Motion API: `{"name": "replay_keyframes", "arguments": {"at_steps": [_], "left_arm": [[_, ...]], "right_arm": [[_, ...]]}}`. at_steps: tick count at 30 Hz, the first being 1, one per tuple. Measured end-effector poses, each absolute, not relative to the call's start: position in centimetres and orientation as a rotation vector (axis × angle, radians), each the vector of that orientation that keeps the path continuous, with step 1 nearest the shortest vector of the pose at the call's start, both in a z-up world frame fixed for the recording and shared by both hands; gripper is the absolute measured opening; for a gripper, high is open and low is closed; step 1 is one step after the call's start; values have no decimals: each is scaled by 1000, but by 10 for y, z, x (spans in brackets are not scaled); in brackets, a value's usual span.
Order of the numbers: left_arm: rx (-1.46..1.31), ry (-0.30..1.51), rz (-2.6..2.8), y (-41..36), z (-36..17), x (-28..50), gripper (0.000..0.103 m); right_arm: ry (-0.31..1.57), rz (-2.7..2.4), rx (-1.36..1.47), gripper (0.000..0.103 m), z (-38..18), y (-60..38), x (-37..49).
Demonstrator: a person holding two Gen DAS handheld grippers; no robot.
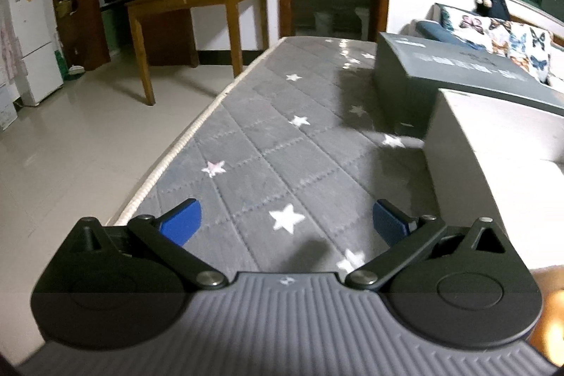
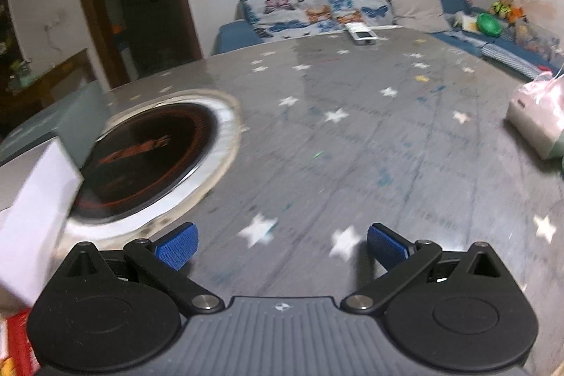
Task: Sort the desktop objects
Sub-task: 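Move the left gripper toward the toys beside the white box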
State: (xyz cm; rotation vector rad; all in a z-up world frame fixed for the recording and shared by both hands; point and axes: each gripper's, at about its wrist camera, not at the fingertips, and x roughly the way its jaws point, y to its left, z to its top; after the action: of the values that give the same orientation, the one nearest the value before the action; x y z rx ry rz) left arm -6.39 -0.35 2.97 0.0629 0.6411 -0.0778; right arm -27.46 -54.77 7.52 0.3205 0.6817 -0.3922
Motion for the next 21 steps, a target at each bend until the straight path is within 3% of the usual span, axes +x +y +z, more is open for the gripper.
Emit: {"name": "replay_keyframes", "arguments": {"at_steps": [21], "left_arm": [[96, 714, -395, -38, 66, -163, 103]], "right_arm": [[647, -17, 125, 103, 119, -422, -280]]}}
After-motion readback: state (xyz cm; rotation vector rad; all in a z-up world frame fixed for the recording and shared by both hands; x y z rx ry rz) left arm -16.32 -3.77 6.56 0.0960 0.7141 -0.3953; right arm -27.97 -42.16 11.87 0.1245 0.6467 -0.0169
